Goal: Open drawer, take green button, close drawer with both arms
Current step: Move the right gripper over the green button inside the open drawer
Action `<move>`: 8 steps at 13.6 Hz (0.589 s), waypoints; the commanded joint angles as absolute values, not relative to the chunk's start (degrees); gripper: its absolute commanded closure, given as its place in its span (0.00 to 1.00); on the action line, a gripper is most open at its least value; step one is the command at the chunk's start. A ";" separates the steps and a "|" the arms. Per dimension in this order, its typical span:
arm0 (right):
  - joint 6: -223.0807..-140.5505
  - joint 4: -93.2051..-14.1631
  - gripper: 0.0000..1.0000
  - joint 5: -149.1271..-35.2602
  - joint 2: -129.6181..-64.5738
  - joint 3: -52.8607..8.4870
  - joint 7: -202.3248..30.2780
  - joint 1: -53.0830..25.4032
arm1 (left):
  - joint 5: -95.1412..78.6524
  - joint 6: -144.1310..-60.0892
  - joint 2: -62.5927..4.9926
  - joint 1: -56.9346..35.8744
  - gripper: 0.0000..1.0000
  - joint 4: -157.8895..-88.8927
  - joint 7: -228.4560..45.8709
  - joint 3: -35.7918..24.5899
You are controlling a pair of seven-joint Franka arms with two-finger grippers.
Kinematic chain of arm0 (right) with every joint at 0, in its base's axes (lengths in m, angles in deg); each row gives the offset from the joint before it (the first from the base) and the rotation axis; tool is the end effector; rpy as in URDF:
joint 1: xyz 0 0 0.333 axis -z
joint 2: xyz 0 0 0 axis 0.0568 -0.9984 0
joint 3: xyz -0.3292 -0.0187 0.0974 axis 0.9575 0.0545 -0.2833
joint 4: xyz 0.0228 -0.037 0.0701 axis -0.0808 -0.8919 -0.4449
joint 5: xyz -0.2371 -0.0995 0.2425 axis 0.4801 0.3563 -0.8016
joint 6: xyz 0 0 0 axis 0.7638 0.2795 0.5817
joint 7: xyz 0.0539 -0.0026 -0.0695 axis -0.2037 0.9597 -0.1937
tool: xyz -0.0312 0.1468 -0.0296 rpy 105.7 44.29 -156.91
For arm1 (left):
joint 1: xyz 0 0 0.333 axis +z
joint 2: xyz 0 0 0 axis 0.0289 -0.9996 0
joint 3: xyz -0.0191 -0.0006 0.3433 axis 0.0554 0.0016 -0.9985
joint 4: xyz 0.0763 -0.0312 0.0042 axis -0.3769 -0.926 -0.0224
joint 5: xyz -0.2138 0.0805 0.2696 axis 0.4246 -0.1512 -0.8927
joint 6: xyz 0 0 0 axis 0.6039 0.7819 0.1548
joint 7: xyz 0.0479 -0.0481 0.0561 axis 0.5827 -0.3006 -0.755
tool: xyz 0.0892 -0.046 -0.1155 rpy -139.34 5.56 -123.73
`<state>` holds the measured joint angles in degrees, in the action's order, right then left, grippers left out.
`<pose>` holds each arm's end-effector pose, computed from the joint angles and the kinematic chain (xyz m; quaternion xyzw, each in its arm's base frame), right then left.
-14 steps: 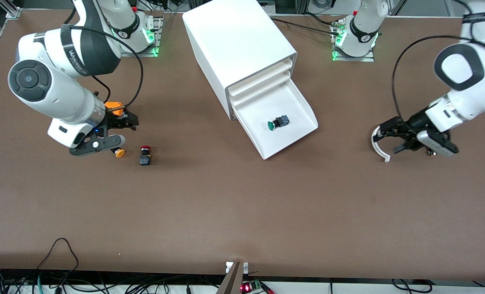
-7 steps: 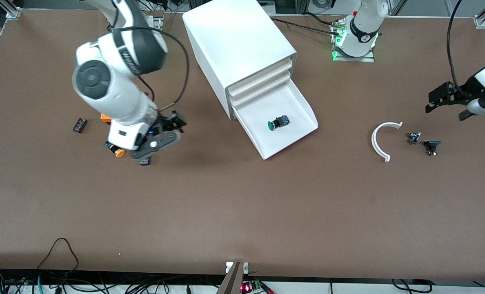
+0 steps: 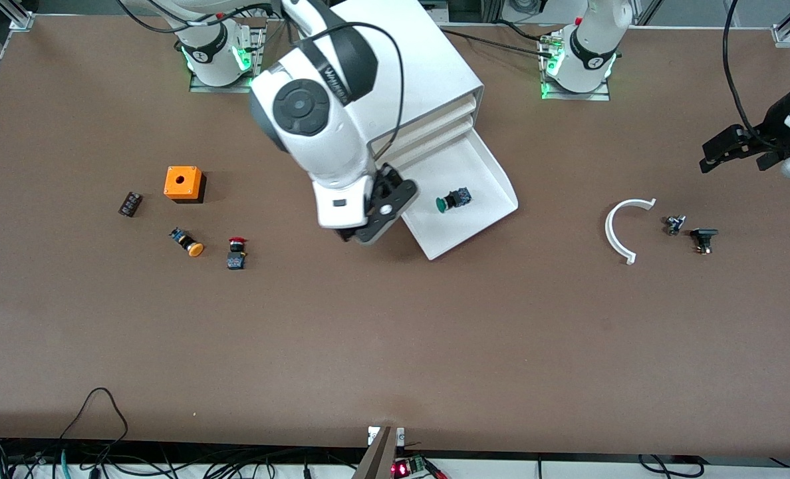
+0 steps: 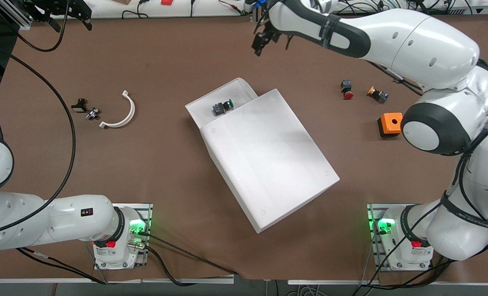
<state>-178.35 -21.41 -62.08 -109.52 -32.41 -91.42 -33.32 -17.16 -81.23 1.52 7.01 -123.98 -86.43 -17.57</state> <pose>0.5535 0.4822 0.4353 -0.9052 -0.4089 -0.0586 0.0997 0.4933 0.0184 0.5797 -0.9994 -0.0350 -0.0049 0.0038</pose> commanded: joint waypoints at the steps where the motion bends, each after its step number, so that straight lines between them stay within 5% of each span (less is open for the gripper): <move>1: -181.58 -18.30 0.00 -62.56 -112.73 -36.33 -99.58 -33.48 | -18.99 -79.78 0.86 6.43 0.00 -122.29 -87.83 -17.51; 8: -192.66 -18.38 0.00 -60.45 -121.87 -37.22 -115.70 -37.79 | -18.99 -79.87 0.86 6.43 0.00 -122.29 -87.83 -17.51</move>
<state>-191.00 -20.71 -61.63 -119.27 -36.91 -112.86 -37.33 -17.23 -81.16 1.51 6.68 -123.91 -86.87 -17.62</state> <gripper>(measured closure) 0.000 0.000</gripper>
